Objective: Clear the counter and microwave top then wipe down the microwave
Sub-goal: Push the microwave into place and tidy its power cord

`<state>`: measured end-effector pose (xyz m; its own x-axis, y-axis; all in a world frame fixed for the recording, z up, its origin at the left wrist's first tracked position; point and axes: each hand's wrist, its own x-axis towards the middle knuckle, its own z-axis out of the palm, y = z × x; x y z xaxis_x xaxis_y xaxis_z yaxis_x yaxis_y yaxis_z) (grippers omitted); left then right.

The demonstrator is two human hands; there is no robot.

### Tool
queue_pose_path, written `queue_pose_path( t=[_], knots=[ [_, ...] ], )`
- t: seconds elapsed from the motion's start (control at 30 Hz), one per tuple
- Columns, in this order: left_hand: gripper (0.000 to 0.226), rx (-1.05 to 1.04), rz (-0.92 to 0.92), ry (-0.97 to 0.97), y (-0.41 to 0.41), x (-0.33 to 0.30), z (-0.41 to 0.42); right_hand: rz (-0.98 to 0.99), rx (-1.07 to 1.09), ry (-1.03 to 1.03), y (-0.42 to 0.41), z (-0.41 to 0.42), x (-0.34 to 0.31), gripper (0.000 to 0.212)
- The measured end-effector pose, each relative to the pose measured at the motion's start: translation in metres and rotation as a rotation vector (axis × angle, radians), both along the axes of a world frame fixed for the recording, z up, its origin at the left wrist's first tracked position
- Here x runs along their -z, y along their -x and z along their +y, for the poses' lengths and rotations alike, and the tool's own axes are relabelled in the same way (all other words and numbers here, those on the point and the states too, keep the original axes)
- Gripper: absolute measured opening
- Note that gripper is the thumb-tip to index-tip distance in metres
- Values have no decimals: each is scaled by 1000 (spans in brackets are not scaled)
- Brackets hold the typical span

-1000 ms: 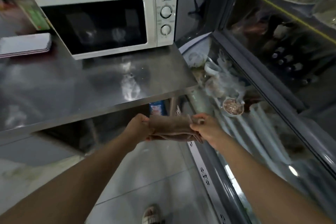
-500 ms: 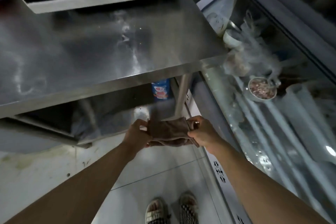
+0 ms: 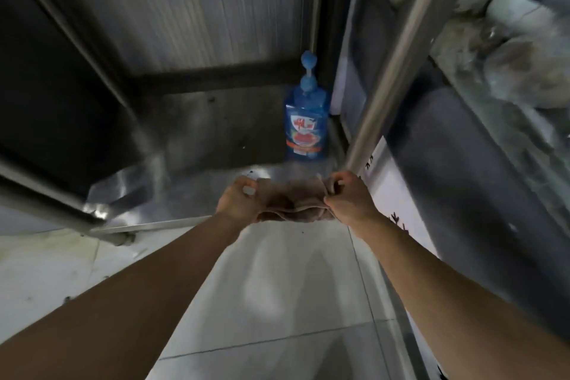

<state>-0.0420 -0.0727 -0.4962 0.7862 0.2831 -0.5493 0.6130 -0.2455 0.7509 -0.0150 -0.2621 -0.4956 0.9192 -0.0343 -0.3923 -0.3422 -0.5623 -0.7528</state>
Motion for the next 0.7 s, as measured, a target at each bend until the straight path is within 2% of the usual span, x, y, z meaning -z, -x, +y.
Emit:
queue_pose_path(
  t=[0.07, 0.23, 0.37, 0.5, 0.7],
  knots=[
    [32, 5, -18, -59, -20, 37, 5, -39, -38, 38, -18, 6, 28, 36],
    [45, -4, -101, -62, -64, 106, 8, -137, -78, 72, -60, 18, 95, 36],
    [39, 3, -120, -108, -94, 151, 12, -165, -95, 80, -89, 23, 129, 37],
    [27, 56, -117, -273, -108, 173, 9, -160, -78, 131, -104, 27, 155, 42],
    [46, 196, -85, -477, -106, 192, 12, -146, -249, 314, -104, 30, 182, 76]
  ],
)
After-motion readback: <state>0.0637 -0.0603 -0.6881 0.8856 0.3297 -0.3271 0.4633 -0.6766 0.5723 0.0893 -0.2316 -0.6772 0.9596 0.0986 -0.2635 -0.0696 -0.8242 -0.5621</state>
